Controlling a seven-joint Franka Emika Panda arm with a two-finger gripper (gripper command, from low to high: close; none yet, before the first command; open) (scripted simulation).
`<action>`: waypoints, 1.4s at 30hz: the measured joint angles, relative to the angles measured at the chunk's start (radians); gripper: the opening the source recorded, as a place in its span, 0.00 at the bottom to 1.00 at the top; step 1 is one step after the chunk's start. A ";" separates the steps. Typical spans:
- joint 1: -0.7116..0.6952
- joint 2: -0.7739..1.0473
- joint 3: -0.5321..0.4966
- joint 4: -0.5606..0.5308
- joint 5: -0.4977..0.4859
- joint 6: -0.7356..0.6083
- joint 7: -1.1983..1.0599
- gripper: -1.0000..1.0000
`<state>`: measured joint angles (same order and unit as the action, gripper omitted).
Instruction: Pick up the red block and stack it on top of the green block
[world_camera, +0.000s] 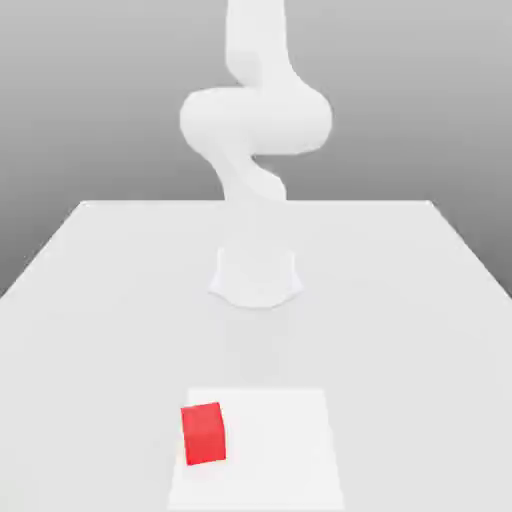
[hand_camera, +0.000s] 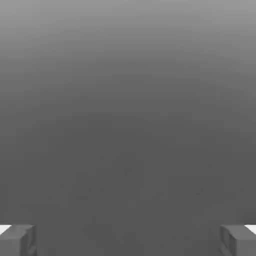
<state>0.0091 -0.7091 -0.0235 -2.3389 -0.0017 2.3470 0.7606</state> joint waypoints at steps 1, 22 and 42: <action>0.004 0.040 -0.010 -0.017 0.000 0.020 -0.017 0.50; -0.004 0.804 -0.132 -0.326 0.048 0.425 -0.381 0.50; -0.054 0.828 -0.133 -0.272 0.047 0.379 -0.364 0.00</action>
<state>-0.0444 0.1185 -0.1566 -2.6112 0.0451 2.7264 0.3964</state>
